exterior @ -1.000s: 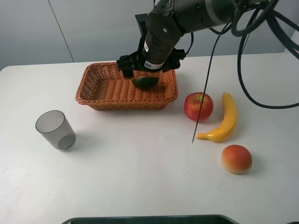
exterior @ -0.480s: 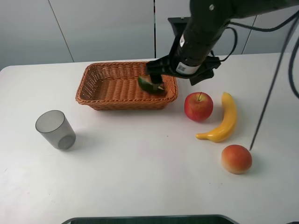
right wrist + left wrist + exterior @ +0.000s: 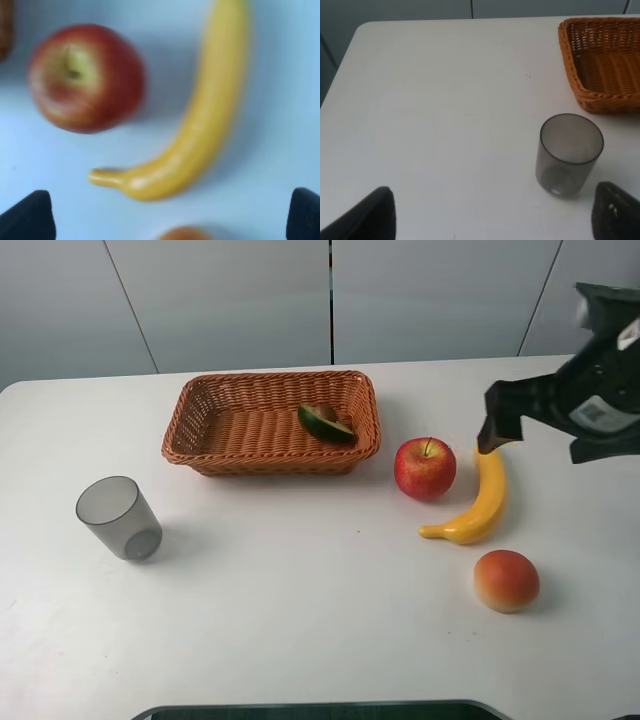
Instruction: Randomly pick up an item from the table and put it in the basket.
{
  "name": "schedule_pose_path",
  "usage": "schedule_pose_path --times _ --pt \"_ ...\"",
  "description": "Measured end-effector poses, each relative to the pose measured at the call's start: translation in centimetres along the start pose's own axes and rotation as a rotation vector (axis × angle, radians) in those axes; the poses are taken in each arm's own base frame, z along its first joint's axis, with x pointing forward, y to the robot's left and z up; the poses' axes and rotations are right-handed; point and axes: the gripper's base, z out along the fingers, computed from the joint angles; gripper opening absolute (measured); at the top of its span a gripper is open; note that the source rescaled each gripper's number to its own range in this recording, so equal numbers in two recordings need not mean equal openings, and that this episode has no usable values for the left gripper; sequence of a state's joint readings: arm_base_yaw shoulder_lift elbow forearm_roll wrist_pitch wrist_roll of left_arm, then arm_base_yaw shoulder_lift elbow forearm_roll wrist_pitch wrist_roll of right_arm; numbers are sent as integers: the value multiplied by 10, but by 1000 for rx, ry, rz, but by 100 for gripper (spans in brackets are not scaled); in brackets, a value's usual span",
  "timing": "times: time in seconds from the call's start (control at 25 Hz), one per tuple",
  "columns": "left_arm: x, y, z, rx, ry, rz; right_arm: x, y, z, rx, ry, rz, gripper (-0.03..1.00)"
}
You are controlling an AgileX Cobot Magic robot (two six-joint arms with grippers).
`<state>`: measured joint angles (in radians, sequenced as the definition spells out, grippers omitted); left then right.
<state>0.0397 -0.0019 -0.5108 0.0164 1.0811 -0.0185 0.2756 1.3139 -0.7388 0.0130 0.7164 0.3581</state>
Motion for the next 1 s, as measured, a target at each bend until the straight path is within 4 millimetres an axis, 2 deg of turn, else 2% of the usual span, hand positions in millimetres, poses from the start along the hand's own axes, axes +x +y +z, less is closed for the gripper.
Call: schedule_pose_path --times 0.12,0.24,0.68,0.84,1.0 --pt "0 0 0 -1 0 1 14 -23 -23 7 -66 53 100" --pt "0 0 0 -1 0 1 26 -36 -45 10 -137 71 100" --pt "0 0 0 -1 0 1 85 -51 -115 -1 -387 -32 100" --pt "0 0 0 -1 0 1 107 -55 -128 2 -449 -94 100" --pt "0 0 0 -2 0 1 128 -60 -122 2 -480 -115 100"
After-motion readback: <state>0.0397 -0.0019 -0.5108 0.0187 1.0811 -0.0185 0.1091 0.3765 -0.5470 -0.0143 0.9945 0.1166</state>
